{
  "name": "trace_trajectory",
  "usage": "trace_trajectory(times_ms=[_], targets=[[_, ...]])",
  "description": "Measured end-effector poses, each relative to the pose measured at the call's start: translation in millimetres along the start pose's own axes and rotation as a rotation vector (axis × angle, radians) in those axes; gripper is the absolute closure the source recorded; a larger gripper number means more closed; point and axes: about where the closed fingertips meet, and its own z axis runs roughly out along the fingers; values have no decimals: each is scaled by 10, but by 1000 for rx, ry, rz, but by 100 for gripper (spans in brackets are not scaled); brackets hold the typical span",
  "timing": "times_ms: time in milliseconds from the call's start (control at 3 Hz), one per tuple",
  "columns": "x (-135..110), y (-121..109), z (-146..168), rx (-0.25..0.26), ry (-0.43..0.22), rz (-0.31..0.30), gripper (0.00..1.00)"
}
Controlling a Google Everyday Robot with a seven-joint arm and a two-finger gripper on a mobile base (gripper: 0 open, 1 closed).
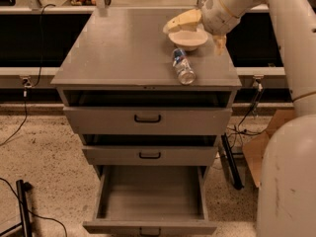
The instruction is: Pick redbull can from bottom drawer and place on counter
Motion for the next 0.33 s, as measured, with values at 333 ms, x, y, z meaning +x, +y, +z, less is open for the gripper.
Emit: trace_trajectory(times_ms=[333], targets=[[44,-21,34,7,13,-1,0]])
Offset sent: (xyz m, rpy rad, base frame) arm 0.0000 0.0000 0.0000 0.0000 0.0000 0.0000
